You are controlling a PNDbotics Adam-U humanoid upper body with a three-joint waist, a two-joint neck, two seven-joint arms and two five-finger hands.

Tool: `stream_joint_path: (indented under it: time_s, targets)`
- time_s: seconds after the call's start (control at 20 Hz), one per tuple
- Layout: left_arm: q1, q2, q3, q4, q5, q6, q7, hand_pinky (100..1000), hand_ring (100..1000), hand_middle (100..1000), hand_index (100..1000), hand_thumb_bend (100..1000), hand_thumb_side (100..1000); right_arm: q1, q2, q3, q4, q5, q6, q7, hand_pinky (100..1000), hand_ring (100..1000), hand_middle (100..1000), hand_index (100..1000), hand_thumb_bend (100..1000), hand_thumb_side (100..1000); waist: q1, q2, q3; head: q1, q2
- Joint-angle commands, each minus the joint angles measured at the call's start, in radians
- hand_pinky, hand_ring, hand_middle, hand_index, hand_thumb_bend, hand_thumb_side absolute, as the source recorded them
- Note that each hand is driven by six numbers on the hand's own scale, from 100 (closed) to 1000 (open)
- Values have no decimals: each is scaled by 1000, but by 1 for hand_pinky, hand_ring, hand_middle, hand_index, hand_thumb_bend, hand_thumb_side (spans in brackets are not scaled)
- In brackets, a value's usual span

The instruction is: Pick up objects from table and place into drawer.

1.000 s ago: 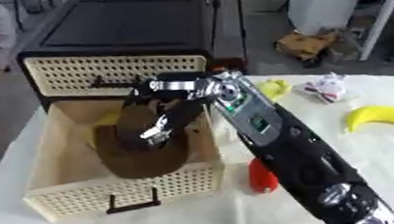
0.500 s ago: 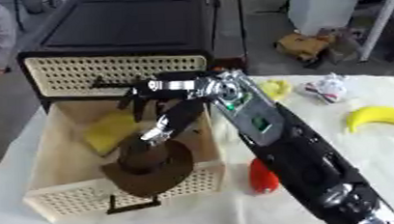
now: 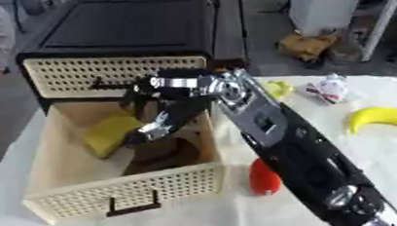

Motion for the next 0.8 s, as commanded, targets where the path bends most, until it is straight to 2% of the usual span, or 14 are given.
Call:
stream_joint_path:
  time_s: [0.05,0.45,0.8]
  targets:
    - [-3,18,3,-17,1,-8,4,310,508,506,794,100,1000,-12,-39,-25,-74,-40,4,-35,566,794,588,806,690,766,9,-26,-3,5,-10]
    - [10,32,5,-17,3,-29,16,316,512,511,795,100,997,40,-120,-87,-291,-214,66,-180,546,777,567,743,614,896,24,-39,-22,25,-12]
    - [19,38,2,-17,0,-51,17,316,513,512,796,100,992,103,-168,-180,-446,-367,164,-346,530,767,555,715,538,922,41,-41,-36,59,3]
